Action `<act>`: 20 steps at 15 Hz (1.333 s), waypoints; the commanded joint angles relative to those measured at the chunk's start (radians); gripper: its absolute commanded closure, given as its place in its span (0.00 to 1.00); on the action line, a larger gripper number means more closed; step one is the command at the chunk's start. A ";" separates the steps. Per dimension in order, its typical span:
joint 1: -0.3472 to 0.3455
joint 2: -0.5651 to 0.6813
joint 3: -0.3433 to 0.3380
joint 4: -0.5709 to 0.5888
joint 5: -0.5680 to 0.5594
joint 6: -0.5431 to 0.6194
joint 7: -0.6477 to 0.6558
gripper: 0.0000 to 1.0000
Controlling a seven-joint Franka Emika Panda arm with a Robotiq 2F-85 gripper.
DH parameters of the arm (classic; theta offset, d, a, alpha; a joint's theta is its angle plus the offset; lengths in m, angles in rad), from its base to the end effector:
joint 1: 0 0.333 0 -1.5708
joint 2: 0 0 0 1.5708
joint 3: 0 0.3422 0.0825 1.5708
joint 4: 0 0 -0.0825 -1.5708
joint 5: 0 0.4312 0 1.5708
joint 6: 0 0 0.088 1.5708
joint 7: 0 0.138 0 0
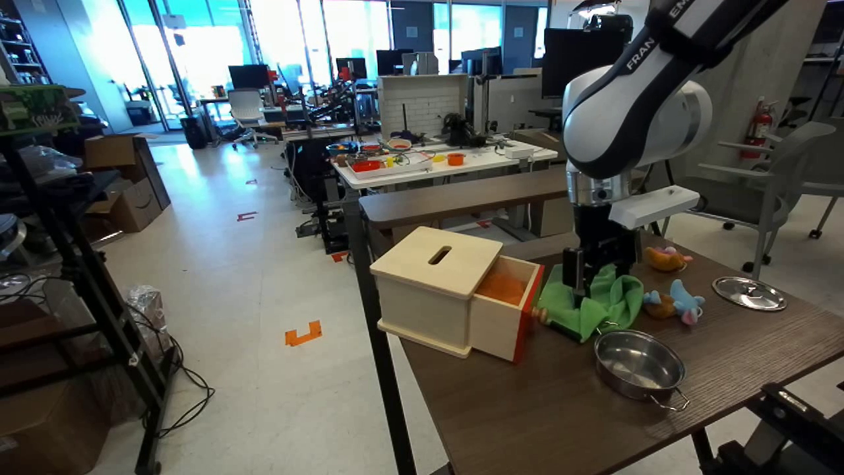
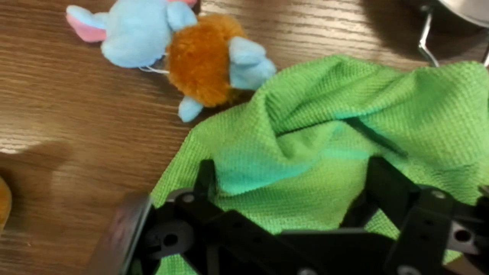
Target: Move the green towel to the right, close the drawer, move the plush toy to the left
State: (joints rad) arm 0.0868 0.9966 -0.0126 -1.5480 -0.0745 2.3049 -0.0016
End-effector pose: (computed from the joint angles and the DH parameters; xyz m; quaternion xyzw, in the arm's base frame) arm 0.6939 0.0487 -0.0154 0.9901 0.0679 -0.1184 0.0344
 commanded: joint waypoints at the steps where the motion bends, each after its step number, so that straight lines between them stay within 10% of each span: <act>1: -0.013 0.063 -0.006 0.106 -0.009 -0.068 -0.006 0.00; 20: -0.163 0.277 -0.039 0.532 0.040 -0.177 0.024 0.00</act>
State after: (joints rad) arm -0.0687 1.2031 -0.0390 -1.1308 -0.0475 2.1510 0.0025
